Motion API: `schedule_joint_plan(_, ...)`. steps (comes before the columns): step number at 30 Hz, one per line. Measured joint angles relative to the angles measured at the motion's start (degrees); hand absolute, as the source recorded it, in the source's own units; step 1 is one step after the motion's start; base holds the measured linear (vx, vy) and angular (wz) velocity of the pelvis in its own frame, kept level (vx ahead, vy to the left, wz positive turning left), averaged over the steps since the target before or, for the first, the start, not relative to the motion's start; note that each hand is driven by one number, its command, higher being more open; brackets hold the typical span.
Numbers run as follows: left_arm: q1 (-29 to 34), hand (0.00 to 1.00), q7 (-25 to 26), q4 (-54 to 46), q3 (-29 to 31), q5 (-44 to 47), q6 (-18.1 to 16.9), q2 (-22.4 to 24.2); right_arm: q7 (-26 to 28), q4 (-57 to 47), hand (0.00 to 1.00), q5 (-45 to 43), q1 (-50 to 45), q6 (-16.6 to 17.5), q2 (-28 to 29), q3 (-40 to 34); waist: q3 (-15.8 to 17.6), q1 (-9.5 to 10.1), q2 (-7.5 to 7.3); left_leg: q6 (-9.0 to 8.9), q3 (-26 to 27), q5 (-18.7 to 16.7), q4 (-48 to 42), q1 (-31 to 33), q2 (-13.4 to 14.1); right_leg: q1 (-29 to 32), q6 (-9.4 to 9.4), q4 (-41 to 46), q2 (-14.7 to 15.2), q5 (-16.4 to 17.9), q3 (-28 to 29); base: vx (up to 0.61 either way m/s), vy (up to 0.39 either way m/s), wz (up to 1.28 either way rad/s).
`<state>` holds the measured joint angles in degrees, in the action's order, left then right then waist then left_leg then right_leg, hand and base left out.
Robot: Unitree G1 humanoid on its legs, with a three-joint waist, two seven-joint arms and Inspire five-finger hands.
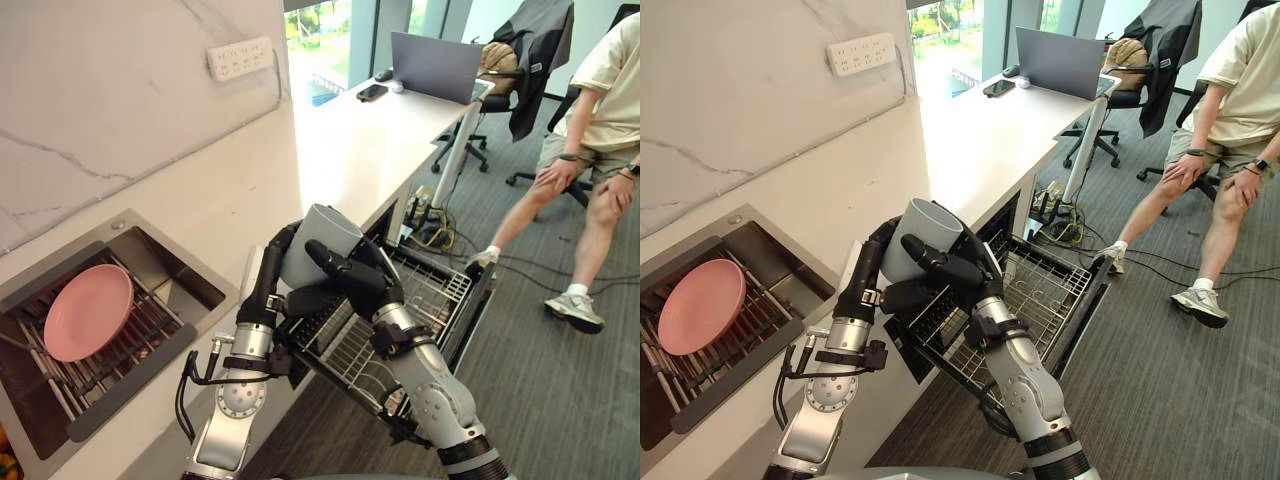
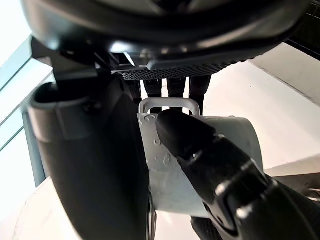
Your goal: Walk over to the sink, pick up the cup, carry it to the dishwasher, place the cup inside the dishwasher, then close the dishwasher door
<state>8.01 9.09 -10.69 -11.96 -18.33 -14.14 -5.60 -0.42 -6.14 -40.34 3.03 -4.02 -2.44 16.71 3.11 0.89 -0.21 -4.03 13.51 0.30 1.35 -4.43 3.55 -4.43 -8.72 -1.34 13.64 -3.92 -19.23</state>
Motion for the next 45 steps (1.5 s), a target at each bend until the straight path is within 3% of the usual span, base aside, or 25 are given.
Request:
schedule_joint_plan(1, -0.02, 0.00, 1.06, -0.30, -0.01, -1.13, 0.00, 0.01, -1.02, 0.00, 0.00, -0.03, 0.77, 0.21, 0.00, 0.52, -0.04, -0.11, 0.04, 0.04, 0.01, 0.03, 0.00, 0.00, -0.07, 0.00, 0.00, -0.01, 0.06, 0.00, 0.00, 0.00, 0.000, 0.00)
schedule_joint_plan(2, -0.02, 1.00, 1.52, -0.32, -0.02, -1.46, 0.00, 0.01, -1.42, 0.00, 0.00, -0.03, 0.99, 0.35, 0.00, 0.77, -0.07, -0.14, 0.06, 0.06, 0.01, 0.04, 0.00, 0.00, -0.09, 0.00, 0.00, -0.02, 0.07, 0.00, 0.00, 0.00, 0.000, 0.00)
schedule_joint_plan(9, 0.00, 1.00, 5.42, -0.24, -0.88, -4.43, 0.16, -0.34, -9.22, -0.81, 0.00, 1.19, 2.29, 2.26, 0.22, 4.42, -0.11, -0.05, 0.12, 0.15, 0.01, 0.26, 0.01, 0.00, -0.21, 0.00, 0.01, -0.04, 0.19, 0.01, 0.00, 0.00, 0.000, 0.00)
schedule_joint_plan(14, 0.02, 1.00, 5.45, -0.02, -2.62, -4.26, 0.21, -0.55, -16.32, -1.14, 0.00, 5.20, 2.59, 3.62, 0.75, 4.89, -0.16, 0.08, 0.19, 0.29, -0.06, 0.42, 0.10, 0.00, -0.49, 0.00, 0.01, -0.05, 0.46, 0.02, -0.08, 0.00, 0.000, 0.01)
schedule_joint_plan(19, 1.08, 1.00, 2.14, -0.02, -6.72, -3.00, -0.52, -0.59, -23.01, -0.94, 0.00, 8.86, 3.04, 5.69, 1.82, -1.56, -0.19, 0.10, 0.22, 0.36, -0.17, 0.63, 0.48, -0.01, -0.69, 0.05, 0.01, -0.04, 0.62, 0.01, -0.27, 0.00, 0.000, 0.01)
schedule_joint_plan(25, 4.91, 1.00, -3.06, -0.74, -5.26, 1.61, -2.28, -0.46, -25.76, -0.79, 0.00, 10.35, 1.72, 9.45, 0.74, -17.96, -0.58, -0.34, 0.84, 0.33, -0.18, 0.66, 0.73, -0.07, -0.64, 0.06, 0.01, -0.05, 0.54, 0.01, -0.38, 0.00, 0.000, 0.00)
schedule_joint_plan(30, 8.75, 1.00, -11.56, -3.32, -2.30, 13.33, -2.36, 0.16, -23.11, 0.79, 0.00, 10.74, -3.03, 10.37, 0.18, -23.74, -0.93, -0.70, 1.39, 0.17, -0.27, 1.04, 1.68, -0.16, -0.59, 0.07, 0.01, -0.46, 0.35, 0.02, -0.70, 0.00, -0.005, 0.01)
schedule_joint_plan(34, 12.00, 1.00, -20.52, -2.06, -1.83, 23.71, 2.35, 1.14, -15.71, 5.60, 0.00, 11.38, -5.64, 8.28, 0.34, -23.57, -0.92, -0.65, 1.38, 0.05, -0.82, 2.28, 3.53, -0.17, -0.61, 0.36, 0.00, -0.78, 0.11, 0.04, -1.39, -0.01, -0.027, 0.07)
schedule_joint_plan(42, 15.29, 1.00, -22.99, 15.10, 1.85, 22.58, 3.94, 0.48, -3.33, 18.33, 0.00, 18.04, -5.93, 4.46, -2.96, -15.19, -0.87, 0.41, 1.32, 0.04, -2.77, 2.91, 3.59, 0.90, -0.56, 0.18, -0.01, -0.99, 0.01, 0.08, -3.43, 0.00, -0.016, 0.12)
schedule_joint_plan(45, 15.31, 1.00, -22.72, 21.52, 1.91, 21.24, 4.00, -1.56, -2.22, 25.48, 0.00, 20.53, -5.54, 4.22, -3.15, -13.06, -0.85, 1.70, 1.30, 0.13, -4.56, 3.44, 3.59, 1.27, -0.80, -0.84, -0.03, -1.64, 0.07, 0.10, -5.29, -0.01, -0.014, 0.31)
